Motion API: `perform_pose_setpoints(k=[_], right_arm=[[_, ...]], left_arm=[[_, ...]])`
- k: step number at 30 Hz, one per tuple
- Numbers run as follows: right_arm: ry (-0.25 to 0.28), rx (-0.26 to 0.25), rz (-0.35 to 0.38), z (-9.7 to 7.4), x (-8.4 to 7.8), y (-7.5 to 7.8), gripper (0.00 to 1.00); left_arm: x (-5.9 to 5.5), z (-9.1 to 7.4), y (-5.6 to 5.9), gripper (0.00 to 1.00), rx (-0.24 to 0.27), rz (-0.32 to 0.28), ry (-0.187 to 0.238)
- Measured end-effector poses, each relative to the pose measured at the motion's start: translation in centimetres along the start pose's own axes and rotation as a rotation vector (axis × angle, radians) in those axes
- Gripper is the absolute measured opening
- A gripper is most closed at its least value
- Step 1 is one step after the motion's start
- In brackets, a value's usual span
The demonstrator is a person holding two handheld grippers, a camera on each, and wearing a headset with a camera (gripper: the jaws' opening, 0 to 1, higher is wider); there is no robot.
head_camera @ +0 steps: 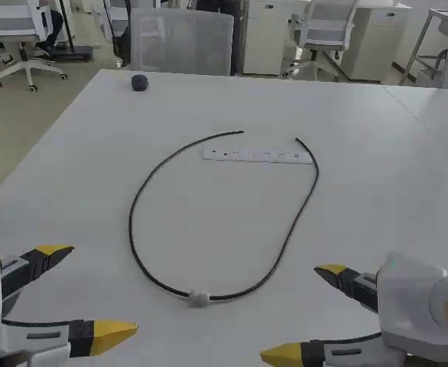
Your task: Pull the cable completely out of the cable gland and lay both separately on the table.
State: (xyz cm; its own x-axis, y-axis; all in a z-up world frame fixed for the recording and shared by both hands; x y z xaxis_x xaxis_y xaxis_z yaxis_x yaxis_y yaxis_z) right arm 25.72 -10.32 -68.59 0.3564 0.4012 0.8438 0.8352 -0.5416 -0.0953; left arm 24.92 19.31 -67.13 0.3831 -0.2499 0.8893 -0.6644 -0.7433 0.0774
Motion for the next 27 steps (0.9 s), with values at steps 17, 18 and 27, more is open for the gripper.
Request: perform_pose_setpoints(k=[17,18,27], right_arm=[[-0.001,-0.001,0.0,-0.07,-0.04,-0.03,1.0],[-0.001,-0.001,0.0,-0.08,-0.04,-0.02,1.0],[-0.002,-0.001,0.001,-0.1,-0.02,-0.02,1.0]], left_arm=[[-0.23,-0.09,-0.01,1.0,0.001,0.005,-0.007],[-0.21,-0.08,-0.02,1.0,0.001,0.006,-0.007],[-0.22,-0.04,-0.08,1.0,0.0,0.01,-0.009]])
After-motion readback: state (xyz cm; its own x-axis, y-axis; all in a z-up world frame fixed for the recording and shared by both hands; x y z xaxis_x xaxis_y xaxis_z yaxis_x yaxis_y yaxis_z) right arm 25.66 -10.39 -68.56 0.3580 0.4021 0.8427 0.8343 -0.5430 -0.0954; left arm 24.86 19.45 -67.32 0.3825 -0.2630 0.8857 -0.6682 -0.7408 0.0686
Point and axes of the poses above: the centre of the closed fingertips' face, and the gripper's own axes: z roughly forward along the fingers, y roughly to its right, x roughly out of its top, the point moved 6 cm from there along -z, roughly backward along the fingers, and after that the axes turned 4 degrees about -y, right-handed, at the moved point
